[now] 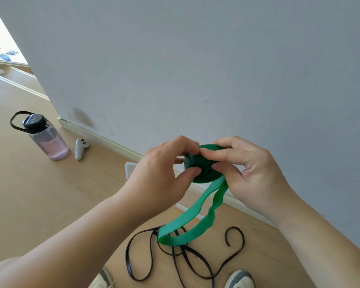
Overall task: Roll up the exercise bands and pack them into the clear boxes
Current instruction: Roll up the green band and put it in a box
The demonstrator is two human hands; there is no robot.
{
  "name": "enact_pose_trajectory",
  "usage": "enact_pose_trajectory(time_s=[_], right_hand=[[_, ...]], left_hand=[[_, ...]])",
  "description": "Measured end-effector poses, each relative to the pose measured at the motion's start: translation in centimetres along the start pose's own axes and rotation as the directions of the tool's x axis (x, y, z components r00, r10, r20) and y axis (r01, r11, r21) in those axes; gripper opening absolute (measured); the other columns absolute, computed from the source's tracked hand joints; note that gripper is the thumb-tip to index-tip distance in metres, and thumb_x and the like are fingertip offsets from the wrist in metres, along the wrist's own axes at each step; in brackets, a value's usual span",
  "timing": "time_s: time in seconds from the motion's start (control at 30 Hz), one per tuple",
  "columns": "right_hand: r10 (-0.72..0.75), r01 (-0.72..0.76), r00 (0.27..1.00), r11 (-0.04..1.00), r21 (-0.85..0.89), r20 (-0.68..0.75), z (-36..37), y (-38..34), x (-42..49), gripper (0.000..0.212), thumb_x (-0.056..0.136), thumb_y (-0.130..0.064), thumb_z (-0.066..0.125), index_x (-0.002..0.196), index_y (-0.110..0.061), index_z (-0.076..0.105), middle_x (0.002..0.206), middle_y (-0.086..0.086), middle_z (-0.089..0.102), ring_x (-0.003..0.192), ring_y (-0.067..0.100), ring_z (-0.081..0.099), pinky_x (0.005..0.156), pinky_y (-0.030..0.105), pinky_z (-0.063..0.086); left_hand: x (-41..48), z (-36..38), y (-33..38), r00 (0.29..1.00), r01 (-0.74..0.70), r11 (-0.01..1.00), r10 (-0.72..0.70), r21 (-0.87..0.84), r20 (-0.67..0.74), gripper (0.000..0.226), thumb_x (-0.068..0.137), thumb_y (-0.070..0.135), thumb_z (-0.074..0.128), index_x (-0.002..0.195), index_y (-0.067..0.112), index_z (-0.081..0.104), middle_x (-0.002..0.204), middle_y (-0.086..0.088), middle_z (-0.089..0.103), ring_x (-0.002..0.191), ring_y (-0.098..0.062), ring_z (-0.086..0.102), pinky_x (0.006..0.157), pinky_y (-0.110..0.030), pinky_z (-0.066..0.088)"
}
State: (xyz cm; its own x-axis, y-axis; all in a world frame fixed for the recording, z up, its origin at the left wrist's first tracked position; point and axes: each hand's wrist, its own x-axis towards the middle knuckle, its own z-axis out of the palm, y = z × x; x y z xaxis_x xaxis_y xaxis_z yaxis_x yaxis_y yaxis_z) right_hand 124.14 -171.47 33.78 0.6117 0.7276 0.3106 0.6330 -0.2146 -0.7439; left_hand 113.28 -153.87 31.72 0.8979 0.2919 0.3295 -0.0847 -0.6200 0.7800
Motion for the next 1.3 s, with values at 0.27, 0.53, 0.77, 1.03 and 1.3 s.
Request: enact_pose_trajectory(time_s=[0.27,0.53,0.77,1.03,1.3], right_hand=[[0.211,-0.11,0.939,0.932,0.346,-0.27,-0.5,-0.8,0.3,0.026,0.069,-0.011,0.087,0.093,-0.019,0.08,0.104,-0.003,0.08,0.094,0.013,0.078,0.087,0.028,0.062],[0.111,-0.063,0.977,0.966,0.249,-0.184,-0.1,-0.5,0.1,0.04,0.092,0.005,0.069,0.111,-0.028,0.078,0.106,-0.003,0.077,0.103,0.015,0.073,0.09,0.024,0.058],[0.079,-0.074,0.996,0.992,0.105,-0.042,0.0,-0.3,-0.1,0.035,0.088,0.006,0.073,0.105,-0.023,0.081,0.104,-0.006,0.076,0.102,0.015,0.073,0.088,0.025,0.059],[0.234,-0.166,0.969,0.854,0.492,-0.079,-0.3,-0.9,0.3,0.037,0.085,0.005,0.073,0.11,-0.023,0.077,0.103,0.001,0.081,0.099,0.02,0.077,0.087,0.028,0.061],[0.088,-0.083,0.996,0.967,0.242,-0.012,0.3,-0.6,0.1,0.042,0.093,0.01,0.064,0.108,-0.027,0.077,0.111,-0.006,0.076,0.105,0.017,0.073,0.086,0.022,0.059]], left_hand=[[0.3,-0.3,0.7,0.978,0.137,0.883,-0.193,-0.45,-0.082,0.039,0.088,-0.006,0.075,0.112,0.025,0.075,0.104,0.009,0.078,0.108,-0.008,0.071,0.084,-0.02,0.06],[0.1,-0.2,0.5,0.957,0.236,0.807,-0.288,-0.541,-0.012,0.018,0.087,0.006,0.079,0.098,0.015,0.067,0.112,0.002,0.076,0.109,-0.016,0.073,0.09,-0.031,0.059],[-0.3,-0.3,1.1,0.987,0.16,0.953,-0.156,-0.258,0.037,0.035,0.085,0.0,0.079,0.104,0.028,0.068,0.101,0.017,0.073,0.105,-0.002,0.069,0.088,-0.017,0.058],[0.4,-1.4,0.3,0.953,0.22,0.765,-0.302,-0.605,-0.034,0.028,0.086,-0.001,0.079,0.104,0.018,0.07,0.106,-0.004,0.077,0.108,-0.023,0.072,0.089,-0.04,0.06],[0.3,-1.4,0.7,0.952,0.295,0.842,-0.298,-0.452,0.065,0.03,0.08,0.01,0.087,0.099,0.027,0.07,0.098,0.008,0.076,0.097,-0.011,0.071,0.09,-0.035,0.059]])
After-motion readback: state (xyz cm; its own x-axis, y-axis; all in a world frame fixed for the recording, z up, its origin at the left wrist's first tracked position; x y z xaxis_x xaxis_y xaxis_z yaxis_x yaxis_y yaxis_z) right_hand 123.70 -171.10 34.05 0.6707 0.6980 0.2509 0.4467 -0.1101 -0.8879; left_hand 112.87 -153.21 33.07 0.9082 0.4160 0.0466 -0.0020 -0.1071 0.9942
